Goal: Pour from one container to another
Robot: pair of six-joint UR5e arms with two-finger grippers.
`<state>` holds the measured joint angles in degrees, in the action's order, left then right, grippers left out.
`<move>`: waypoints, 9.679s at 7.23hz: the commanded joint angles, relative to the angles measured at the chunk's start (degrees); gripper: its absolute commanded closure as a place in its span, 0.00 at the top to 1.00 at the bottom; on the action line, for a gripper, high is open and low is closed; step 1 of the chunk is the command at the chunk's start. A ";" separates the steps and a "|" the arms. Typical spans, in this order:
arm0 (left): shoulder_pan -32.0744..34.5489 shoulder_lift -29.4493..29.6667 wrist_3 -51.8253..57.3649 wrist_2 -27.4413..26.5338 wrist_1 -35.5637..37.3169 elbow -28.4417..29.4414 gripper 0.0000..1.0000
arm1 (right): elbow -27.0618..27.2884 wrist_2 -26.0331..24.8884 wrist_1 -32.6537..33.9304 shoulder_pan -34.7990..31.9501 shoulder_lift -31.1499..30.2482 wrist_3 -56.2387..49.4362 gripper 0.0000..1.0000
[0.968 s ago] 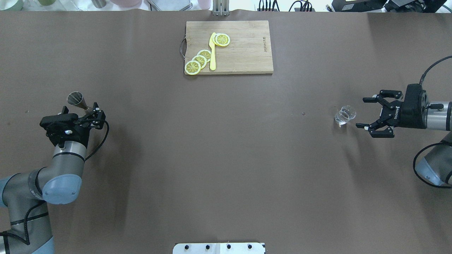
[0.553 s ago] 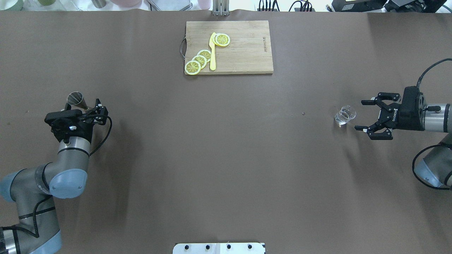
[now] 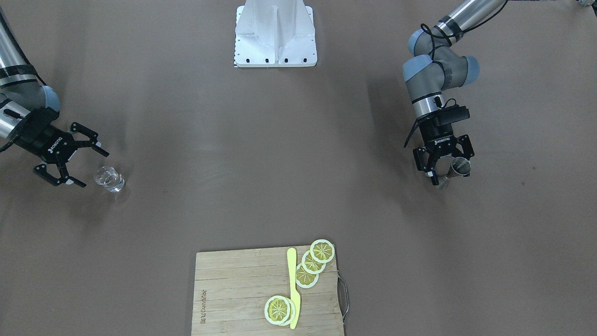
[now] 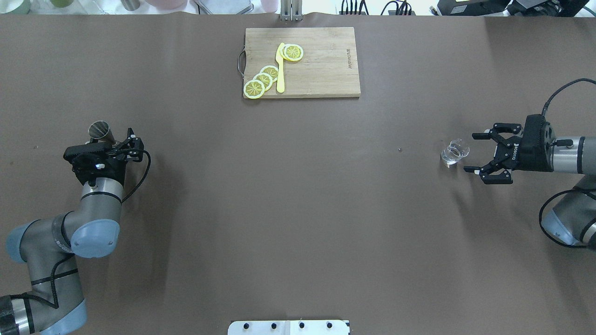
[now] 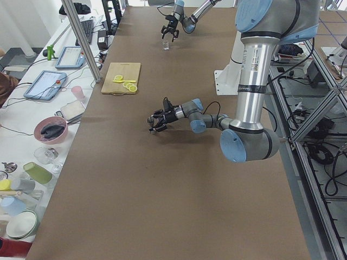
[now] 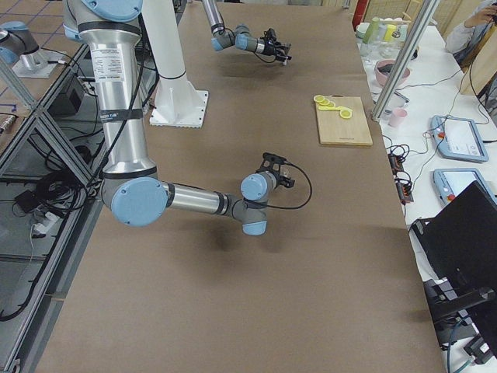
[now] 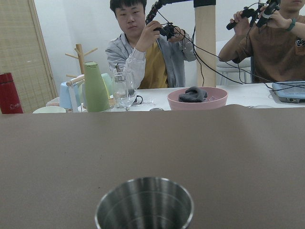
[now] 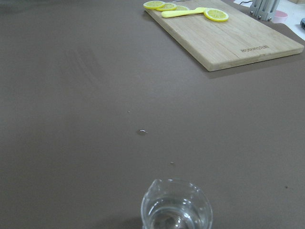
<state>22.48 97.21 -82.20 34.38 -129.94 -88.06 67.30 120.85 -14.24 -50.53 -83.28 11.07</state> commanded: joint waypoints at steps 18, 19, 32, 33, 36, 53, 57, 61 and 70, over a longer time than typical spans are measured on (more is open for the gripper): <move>2.38 0.08 7.93 8.88 -5.24 -5.79 0.00 | -5.86 -0.09 0.09 1.40 5.06 0.09 0.83; 3.09 1.39 10.89 11.39 -5.41 -6.16 0.00 | -5.86 -0.09 0.09 1.40 5.23 0.00 0.79; 0.38 23.55 44.05 14.66 -13.48 -1.16 0.00 | -5.07 0.18 -0.09 1.22 5.06 0.09 0.45; 0.11 23.81 43.62 14.14 -16.72 -0.11 0.00 | -5.07 0.18 0.00 1.22 5.06 0.09 0.45; -0.15 23.81 44.14 17.63 -20.26 2.07 0.00 | -5.07 0.09 0.00 1.22 5.06 0.09 0.45; -2.35 26.36 69.72 42.07 -33.97 2.71 0.00 | 21.45 5.45 33.63 -2.73 6.55 1.40 0.00; -2.26 26.01 69.72 43.32 -40.22 4.03 0.00 | 26.82 10.28 43.66 -3.35 9.63 0.62 0.00; -2.35 26.01 69.81 43.32 -40.31 4.12 0.00 | 29.03 16.17 44.82 -3.52 11.99 -0.95 0.00; -1.56 26.18 69.46 44.19 -40.39 4.12 0.00 | 36.94 13.10 71.86 2.36 23.32 -11.33 0.00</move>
<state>20.80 123.38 -12.62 78.47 -170.33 -83.91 104.15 134.87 54.25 -49.44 -61.97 0.13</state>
